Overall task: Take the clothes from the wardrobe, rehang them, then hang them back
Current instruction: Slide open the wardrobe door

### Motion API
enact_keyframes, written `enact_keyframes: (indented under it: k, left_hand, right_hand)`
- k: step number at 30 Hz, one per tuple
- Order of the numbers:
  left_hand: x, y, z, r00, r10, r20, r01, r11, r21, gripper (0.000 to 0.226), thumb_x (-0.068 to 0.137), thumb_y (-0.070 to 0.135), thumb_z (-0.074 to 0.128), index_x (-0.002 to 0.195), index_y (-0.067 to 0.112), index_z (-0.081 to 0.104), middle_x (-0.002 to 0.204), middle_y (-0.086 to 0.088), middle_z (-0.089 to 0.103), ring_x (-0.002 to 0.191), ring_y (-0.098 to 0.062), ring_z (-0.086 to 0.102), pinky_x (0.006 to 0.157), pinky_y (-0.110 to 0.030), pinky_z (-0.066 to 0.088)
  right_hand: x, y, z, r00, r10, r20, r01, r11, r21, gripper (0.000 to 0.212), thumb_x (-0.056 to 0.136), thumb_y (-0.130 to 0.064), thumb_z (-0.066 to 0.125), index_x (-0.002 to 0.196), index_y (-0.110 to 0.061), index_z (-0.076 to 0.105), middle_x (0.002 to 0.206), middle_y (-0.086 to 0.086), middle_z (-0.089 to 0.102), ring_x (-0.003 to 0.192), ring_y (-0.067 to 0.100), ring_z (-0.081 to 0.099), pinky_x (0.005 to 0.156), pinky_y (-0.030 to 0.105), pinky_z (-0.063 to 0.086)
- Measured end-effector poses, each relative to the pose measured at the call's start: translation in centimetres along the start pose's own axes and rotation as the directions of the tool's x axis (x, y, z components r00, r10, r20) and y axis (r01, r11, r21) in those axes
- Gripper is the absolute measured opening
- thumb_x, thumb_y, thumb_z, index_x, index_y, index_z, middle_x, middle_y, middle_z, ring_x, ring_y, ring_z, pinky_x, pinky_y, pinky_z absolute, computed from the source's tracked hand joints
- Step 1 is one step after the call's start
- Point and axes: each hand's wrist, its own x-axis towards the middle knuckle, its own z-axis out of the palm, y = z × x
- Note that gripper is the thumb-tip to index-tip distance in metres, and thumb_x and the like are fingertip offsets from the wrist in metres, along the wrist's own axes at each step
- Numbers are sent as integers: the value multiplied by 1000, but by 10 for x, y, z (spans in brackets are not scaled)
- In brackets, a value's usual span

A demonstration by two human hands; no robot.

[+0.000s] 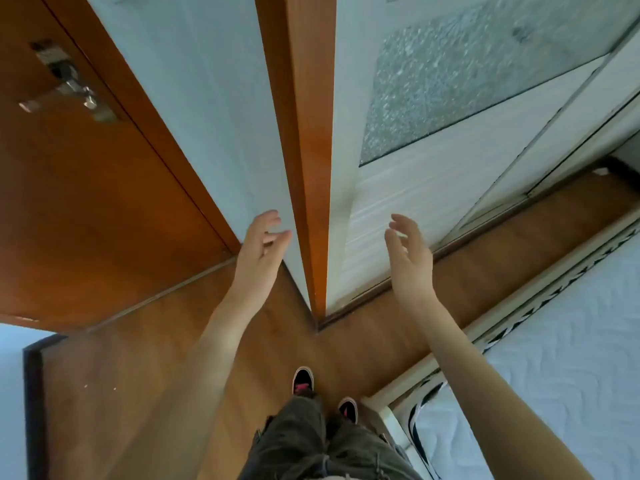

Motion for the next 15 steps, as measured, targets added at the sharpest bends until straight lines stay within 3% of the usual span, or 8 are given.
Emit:
enact_keyframes:
  k: [3, 6, 9, 12, 15]
  left_hand:
    - [31, 32, 2, 994, 80, -73, -81, 997, -14, 68, 84, 54, 55, 145, 35, 30, 148, 11, 37, 128, -7, 44, 97, -21, 43]
    - [52, 52, 5, 972, 207, -109, -205, 978, 29, 79, 81, 58, 57, 149, 31, 25, 152, 6, 31, 133, -6, 39, 92, -5, 35]
    - [64, 57, 5, 941, 310, -136, -304, 951, 63, 84, 80, 63, 55, 149, 22, 29, 150, 1, 35, 132, -10, 44, 90, 2, 34]
    - [69, 52, 8, 918, 364, -159, -361, 931, 48, 90, 79, 74, 46, 148, 20, 30, 147, -4, 37, 130, -18, 47, 100, -20, 46]
    - [70, 48, 10, 903, 395, -170, -397, 917, 24, 82, 81, 74, 45, 146, 30, 24, 147, -6, 36, 128, -22, 49, 96, -42, 55]
  right_hand:
    - [25, -32, 17, 987, -125, -102, 132, 989, 66, 54, 95, -44, 48, 145, -33, 32, 149, -8, 36, 130, 8, 42, 106, 30, 41]
    - [41, -57, 46, 970, -206, -133, 221, 969, 110, 69, 92, -55, 46, 152, -36, 16, 157, -15, 19, 144, 8, 23, 117, 44, 28]
    - [51, -66, 70, 946, -267, -185, 288, 953, 97, 75, 93, -55, 45, 154, -32, 9, 162, -9, 11, 149, 12, 9, 118, 52, 21]
    - [56, -63, 82, 926, -315, -207, 332, 942, 53, 76, 94, -58, 38, 155, -28, 4, 163, -7, 6, 151, 15, -1, 117, 56, 17]
    - [60, -61, 85, 920, -340, -196, 341, 940, -28, 78, 95, -60, 28, 156, -22, -2, 164, -5, -1, 150, 15, -9, 117, 57, 16]
